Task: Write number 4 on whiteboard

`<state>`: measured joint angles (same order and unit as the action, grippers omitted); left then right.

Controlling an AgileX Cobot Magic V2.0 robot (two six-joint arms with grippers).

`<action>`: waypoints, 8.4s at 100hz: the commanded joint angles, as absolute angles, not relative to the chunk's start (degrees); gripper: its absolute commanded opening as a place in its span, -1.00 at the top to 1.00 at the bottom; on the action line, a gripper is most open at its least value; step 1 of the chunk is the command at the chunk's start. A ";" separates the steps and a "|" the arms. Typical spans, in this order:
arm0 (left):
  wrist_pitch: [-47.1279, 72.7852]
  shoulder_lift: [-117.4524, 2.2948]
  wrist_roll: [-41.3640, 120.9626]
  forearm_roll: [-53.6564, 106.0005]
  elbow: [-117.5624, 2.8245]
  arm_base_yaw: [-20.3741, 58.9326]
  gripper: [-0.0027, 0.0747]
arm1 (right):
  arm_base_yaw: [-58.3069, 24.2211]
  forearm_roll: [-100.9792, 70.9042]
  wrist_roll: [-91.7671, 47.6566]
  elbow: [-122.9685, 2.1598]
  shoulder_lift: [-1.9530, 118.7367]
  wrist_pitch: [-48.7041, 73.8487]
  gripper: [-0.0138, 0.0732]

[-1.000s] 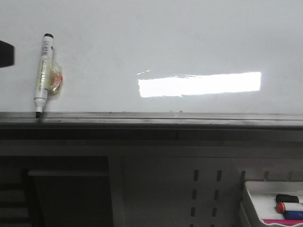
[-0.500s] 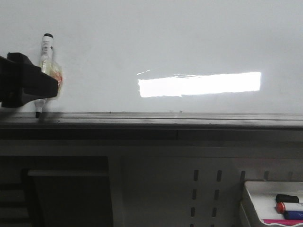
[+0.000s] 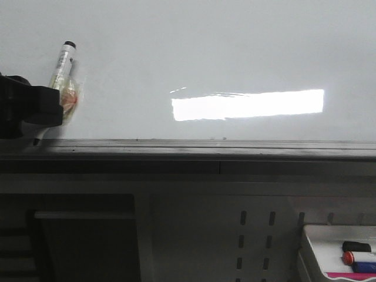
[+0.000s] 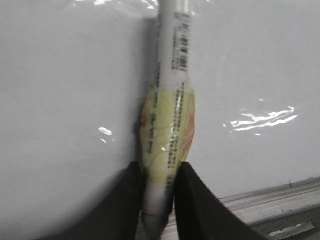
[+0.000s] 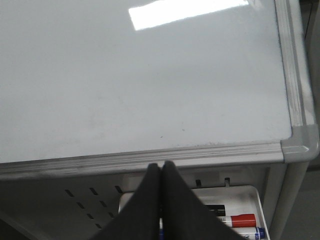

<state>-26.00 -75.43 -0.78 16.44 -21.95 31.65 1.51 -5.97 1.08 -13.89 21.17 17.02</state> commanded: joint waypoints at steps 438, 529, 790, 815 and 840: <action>-23.14 -54.98 -1.27 -9.12 -18.86 32.01 0.04 | -34.80 -3.46 -5.63 -69.66 81.68 16.16 0.83; -32.50 -64.24 -1.27 -26.20 -19.06 33.92 0.04 | -49.64 -4.74 -6.27 -67.43 77.82 28.83 0.83; 6.67 -49.86 -8.19 7.59 -34.04 28.75 0.93 | -46.43 -2.68 -5.10 -57.84 62.73 28.28 0.82; 6.42 -28.18 -6.08 2.90 -23.86 28.75 0.98 | -46.43 -1.74 -5.10 -35.97 41.48 11.52 0.82; 6.75 -9.47 -3.79 2.46 -13.58 28.75 0.98 | -46.43 -0.54 -5.10 -18.97 17.46 8.38 0.83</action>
<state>10.39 -13.31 -4.26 2.61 -14.48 28.77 -46.78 -1.30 -5.09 -21.72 23.88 13.70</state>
